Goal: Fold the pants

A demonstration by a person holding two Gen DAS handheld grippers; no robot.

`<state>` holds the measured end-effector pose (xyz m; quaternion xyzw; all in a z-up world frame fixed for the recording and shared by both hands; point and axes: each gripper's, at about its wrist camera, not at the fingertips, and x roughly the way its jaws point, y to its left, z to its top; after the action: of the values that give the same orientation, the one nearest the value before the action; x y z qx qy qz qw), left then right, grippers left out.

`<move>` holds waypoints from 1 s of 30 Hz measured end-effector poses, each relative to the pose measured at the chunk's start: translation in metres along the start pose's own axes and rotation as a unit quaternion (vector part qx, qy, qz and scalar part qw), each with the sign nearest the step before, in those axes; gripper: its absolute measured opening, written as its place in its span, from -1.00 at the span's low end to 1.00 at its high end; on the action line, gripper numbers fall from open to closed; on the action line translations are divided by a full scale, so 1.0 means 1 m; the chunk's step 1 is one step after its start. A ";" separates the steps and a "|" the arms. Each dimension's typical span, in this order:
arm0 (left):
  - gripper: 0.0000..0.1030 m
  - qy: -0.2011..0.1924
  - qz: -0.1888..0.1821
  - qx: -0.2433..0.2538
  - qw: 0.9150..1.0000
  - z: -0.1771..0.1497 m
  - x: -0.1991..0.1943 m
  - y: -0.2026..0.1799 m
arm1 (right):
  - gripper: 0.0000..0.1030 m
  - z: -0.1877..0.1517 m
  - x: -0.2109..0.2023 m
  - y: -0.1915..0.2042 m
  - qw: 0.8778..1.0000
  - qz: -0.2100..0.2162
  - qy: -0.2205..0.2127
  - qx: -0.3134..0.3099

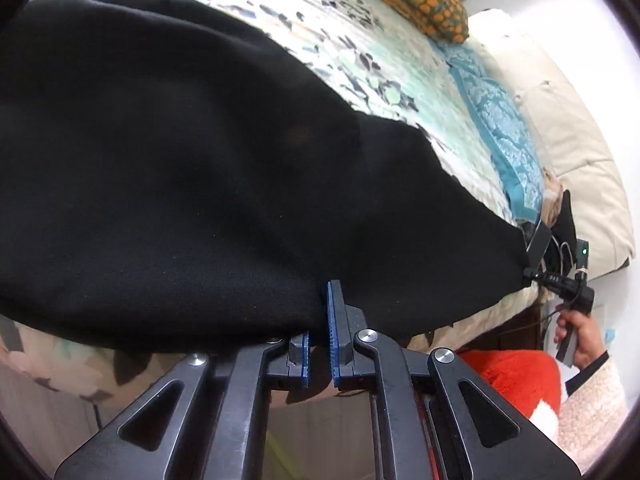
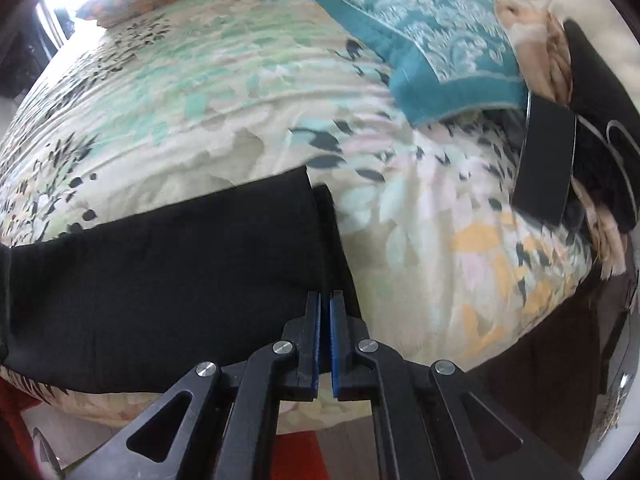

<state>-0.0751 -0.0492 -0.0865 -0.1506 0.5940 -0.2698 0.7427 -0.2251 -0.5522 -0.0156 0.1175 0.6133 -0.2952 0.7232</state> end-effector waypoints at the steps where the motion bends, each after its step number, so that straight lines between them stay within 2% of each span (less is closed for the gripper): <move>1: -0.89 0.000 -0.002 0.001 1.000 0.001 0.000 0.000 | -0.93 -0.006 0.008 -0.007 1.000 0.009 0.006 0.017; 3: -0.89 0.000 -0.003 0.008 1.000 0.005 -0.003 -0.002 | -0.93 -0.013 0.011 -0.012 0.999 0.020 0.001 0.037; 7: -0.89 0.003 -0.009 0.004 1.000 0.006 -0.008 -0.003 | -0.93 -0.011 0.005 -0.002 1.000 0.016 -0.005 0.026; 11: -0.89 0.008 -0.008 0.003 1.000 0.006 -0.008 0.006 | -0.92 -0.011 0.011 0.001 1.000 0.017 0.014 0.016; 13: -0.84 0.023 0.000 0.005 1.000 0.007 0.004 -0.010 | -0.87 -0.012 0.015 -0.002 0.999 0.023 0.015 0.029; 14: -0.72 0.036 0.007 0.005 0.999 0.006 0.005 -0.011 | -0.80 -0.012 0.016 -0.005 0.999 0.028 0.014 0.040; 15: -0.56 0.046 0.006 0.008 0.999 0.004 0.000 -0.010 | -0.62 -0.013 0.017 -0.008 0.998 0.038 0.012 0.053; 16: -0.43 0.061 0.005 0.016 0.998 0.002 -0.005 -0.013 | -0.29 -0.014 0.016 -0.011 0.997 0.044 0.011 0.065; 17: -0.10 0.075 0.007 0.023 0.997 0.000 -0.012 -0.017 | -0.02 -0.015 0.014 -0.012 0.996 0.046 0.008 0.072; 18: 0.16 0.084 0.010 0.033 0.996 -0.005 -0.022 -0.020 | 0.51 -0.016 0.008 -0.013 0.997 0.028 0.003 0.075; 19: 0.22 0.080 0.007 0.045 0.996 -0.010 -0.036 -0.021 | 0.60 -0.017 -0.001 -0.011 0.997 -0.001 -0.008 0.074; 20: 0.24 0.067 0.003 0.061 0.996 -0.013 -0.052 -0.022 | 0.60 -0.018 -0.014 -0.007 0.997 -0.028 -0.028 0.067; 22: 0.28 0.024 0.013 0.092 0.995 -0.004 -0.079 -0.021 | 0.60 -0.018 -0.042 0.009 0.996 -0.050 -0.065 0.042; 23: 0.34 -0.002 0.025 0.103 0.994 0.005 -0.089 -0.018 | 0.60 -0.018 -0.054 0.021 0.995 -0.044 -0.081 0.030; 25: 0.53 -0.065 0.067 0.120 0.988 0.034 -0.103 -0.002 | 0.61 -0.018 -0.071 0.055 0.995 -0.006 -0.100 0.007; 27: 0.54 -0.103 0.116 0.129 0.979 0.064 -0.102 0.019 | 0.61 -0.017 -0.080 0.105 0.993 0.053 -0.106 -0.018; 28: 0.52 -0.108 0.147 0.131 0.974 0.075 -0.097 0.030 | 0.61 -0.016 -0.082 0.135 0.990 0.088 -0.103 -0.035; 29: 0.40 -0.096 0.177 0.130 0.971 0.084 -0.088 0.042 | 0.61 -0.016 -0.081 0.167 0.986 0.125 -0.094 -0.054; 30: 0.20 -0.077 0.205 0.122 0.968 0.089 -0.080 0.053 | 0.61 -0.015 -0.077 0.201 0.981 0.158 -0.082 -0.075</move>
<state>0.0101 0.0314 -0.0286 0.0466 0.5159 -0.1697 0.8384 -0.1288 -0.3617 0.0165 0.1339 0.5457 -0.1388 0.8155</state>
